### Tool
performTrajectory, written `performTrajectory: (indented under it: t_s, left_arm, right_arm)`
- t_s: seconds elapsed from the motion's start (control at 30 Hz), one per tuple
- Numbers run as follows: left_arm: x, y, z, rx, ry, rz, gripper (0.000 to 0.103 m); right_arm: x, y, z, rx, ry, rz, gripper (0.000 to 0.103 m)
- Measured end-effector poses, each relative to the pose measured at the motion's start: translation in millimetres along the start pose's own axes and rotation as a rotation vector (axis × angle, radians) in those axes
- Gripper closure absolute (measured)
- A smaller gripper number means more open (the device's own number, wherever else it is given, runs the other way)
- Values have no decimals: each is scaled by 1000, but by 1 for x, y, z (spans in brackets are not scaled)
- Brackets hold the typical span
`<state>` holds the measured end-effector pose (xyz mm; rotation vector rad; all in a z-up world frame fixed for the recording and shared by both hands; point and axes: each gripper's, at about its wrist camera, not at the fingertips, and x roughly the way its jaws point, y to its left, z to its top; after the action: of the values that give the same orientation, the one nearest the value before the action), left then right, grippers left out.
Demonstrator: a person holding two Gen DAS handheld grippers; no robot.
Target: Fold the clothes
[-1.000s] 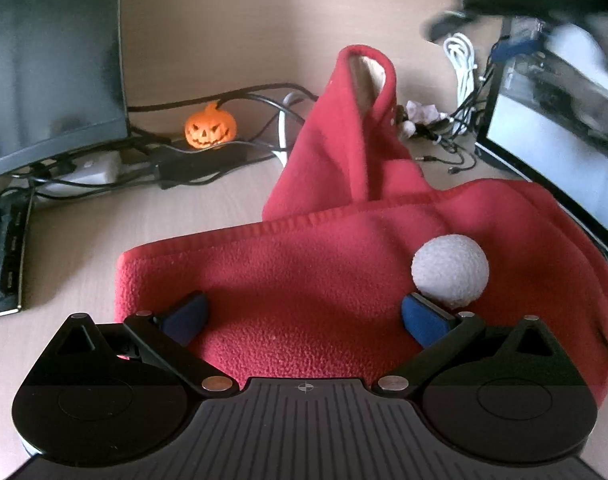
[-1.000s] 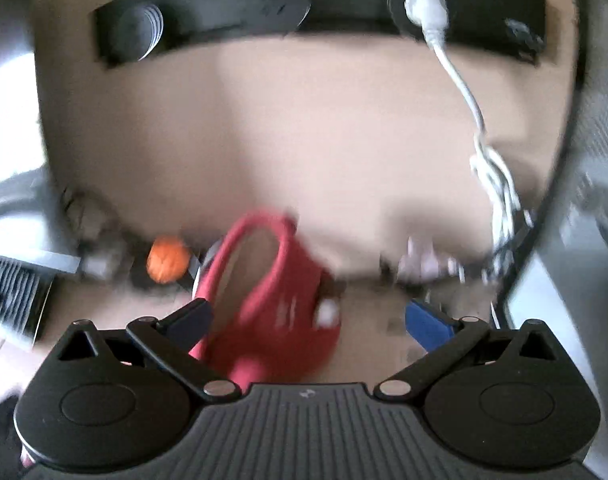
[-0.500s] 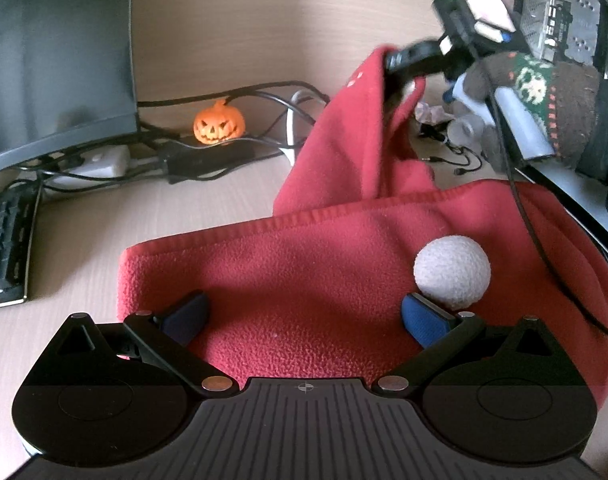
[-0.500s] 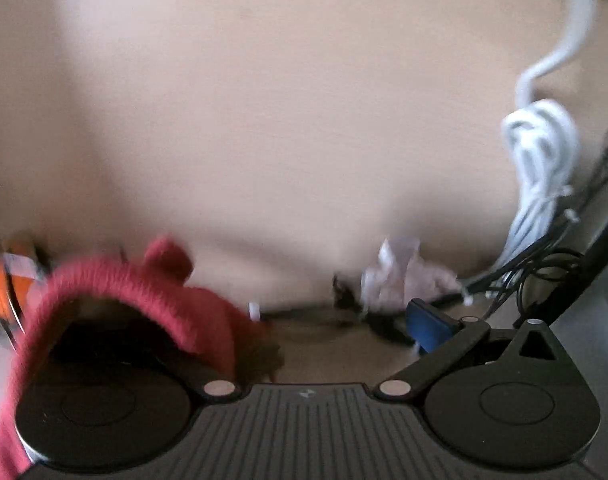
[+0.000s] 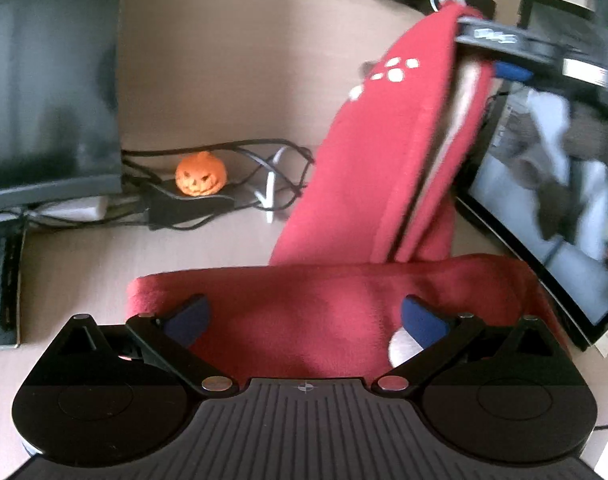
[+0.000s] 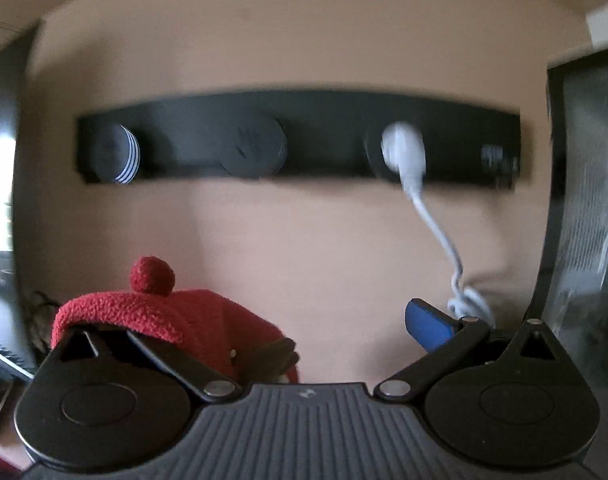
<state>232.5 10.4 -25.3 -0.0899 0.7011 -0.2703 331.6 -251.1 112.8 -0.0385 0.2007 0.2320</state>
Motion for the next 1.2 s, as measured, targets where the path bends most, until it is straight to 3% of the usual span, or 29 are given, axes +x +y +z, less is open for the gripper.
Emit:
performTrajectory:
  t_s: [0.13, 0.3, 0.43, 0.57, 0.6, 0.7, 0.87, 0.97, 1.07, 1.2]
  left_arm:
    - [-13, 10, 3, -36, -37, -13, 0]
    - [-49, 41, 10, -171, -151, -14, 0]
    - [-76, 62, 28, -284, -245, -81, 0]
    - [-69, 48, 51, -200, -192, -218, 0]
    - [-66, 43, 55, -181, -179, -243, 0]
    - [-46, 20, 56, -136, -136, -183, 0]
    - [-12, -19, 57, -64, -66, -88, 0]
    - [9, -44, 73, -6, -56, -89, 0]
    - [34, -82, 88, 155, -84, -67, 0]
    - [77, -137, 89, 432, -136, -34, 0]
  right_arm:
    - [-40, 8, -1, 32, -11, 123, 0]
    - [-77, 39, -26, 18, 59, 278, 0]
    - [-105, 62, -56, 37, 135, 389, 0]
    - [-124, 84, -83, -57, 206, 425, 0]
    - [-126, 86, -88, -80, 223, 415, 0]
    - [-127, 80, -98, -114, 267, 351, 0]
    - [-115, 31, -98, -21, 335, 159, 0]
    - [-106, -3, -95, 43, 367, 40, 0]
    - [-97, -35, -94, 139, 391, -37, 0]
    - [-98, -62, -98, 241, 403, -45, 0]
